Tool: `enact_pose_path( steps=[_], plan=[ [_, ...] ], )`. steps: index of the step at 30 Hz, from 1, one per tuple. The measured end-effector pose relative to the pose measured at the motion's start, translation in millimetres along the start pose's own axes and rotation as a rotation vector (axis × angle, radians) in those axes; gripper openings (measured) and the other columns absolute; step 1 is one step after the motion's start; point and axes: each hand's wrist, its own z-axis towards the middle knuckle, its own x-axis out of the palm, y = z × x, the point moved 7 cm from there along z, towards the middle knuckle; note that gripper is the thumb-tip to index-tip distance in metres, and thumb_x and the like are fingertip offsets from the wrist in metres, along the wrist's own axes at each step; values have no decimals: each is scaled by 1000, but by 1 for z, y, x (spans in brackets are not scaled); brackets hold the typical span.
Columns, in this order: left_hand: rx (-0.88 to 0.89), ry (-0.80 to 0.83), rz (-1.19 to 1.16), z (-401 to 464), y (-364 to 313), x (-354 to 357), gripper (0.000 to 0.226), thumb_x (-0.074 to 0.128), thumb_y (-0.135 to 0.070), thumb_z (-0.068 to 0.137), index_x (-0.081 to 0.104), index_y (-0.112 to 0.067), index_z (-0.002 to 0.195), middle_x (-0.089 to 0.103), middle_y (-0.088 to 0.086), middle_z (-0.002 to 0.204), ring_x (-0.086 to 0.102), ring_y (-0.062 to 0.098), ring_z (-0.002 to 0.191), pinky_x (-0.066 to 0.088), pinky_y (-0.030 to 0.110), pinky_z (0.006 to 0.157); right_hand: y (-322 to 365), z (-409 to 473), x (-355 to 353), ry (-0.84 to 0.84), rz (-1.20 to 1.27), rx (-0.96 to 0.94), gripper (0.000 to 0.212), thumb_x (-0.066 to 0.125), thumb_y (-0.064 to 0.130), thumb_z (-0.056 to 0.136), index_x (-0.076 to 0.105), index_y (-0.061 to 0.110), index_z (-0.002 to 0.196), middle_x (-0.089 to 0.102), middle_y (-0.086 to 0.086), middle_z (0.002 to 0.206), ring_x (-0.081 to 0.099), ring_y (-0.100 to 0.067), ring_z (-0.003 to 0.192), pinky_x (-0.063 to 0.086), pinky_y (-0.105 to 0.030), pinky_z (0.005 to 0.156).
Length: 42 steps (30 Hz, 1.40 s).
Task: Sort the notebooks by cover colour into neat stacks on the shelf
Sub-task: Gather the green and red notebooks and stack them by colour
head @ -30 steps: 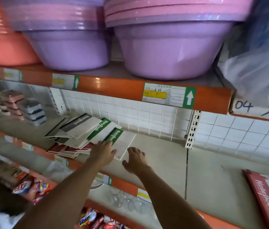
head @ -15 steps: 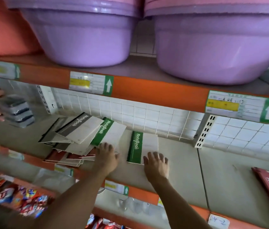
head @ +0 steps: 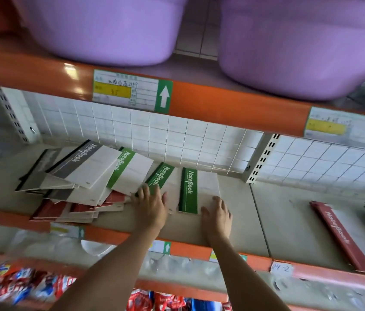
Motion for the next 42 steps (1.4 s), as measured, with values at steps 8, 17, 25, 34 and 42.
enact_pose_path(
  steps=[8,17,25,34,42],
  plan=[
    [-83,58,100,2,6,13,66,62,-52,88,61,6,120,58,30,120,49,42,112,37,54,102,11,-3,0,-13,-265,238,92,63,74,73,41,10,135,45,-16,135,41,-37,120,30,-45,102],
    [-171,-34,-7,-3,6,-17,85,82,-54,65,52,-1,124,52,16,104,50,32,91,44,44,78,3,13,-1,182,-148,521,124,84,71,49,35,0,137,44,-17,141,40,-32,130,34,-37,107],
    [-71,-46,-199,-5,3,-20,48,85,-22,72,54,-9,107,59,14,79,59,32,68,44,33,46,-6,6,1,52,-37,424,58,63,42,83,48,7,126,53,-12,136,41,-33,126,34,-39,105],
    [125,-81,-164,-9,-12,-30,47,74,9,57,63,-12,97,52,7,52,53,27,41,24,24,44,-14,6,-4,75,418,304,17,50,10,95,41,11,109,56,-20,99,56,-31,80,51,-44,78],
    [157,51,-340,-19,-32,-49,34,64,0,82,57,-8,115,70,14,78,67,36,68,37,32,54,-40,-19,-41,56,537,328,25,49,5,97,39,13,119,54,-17,106,54,-29,88,52,-46,78]
  ],
)
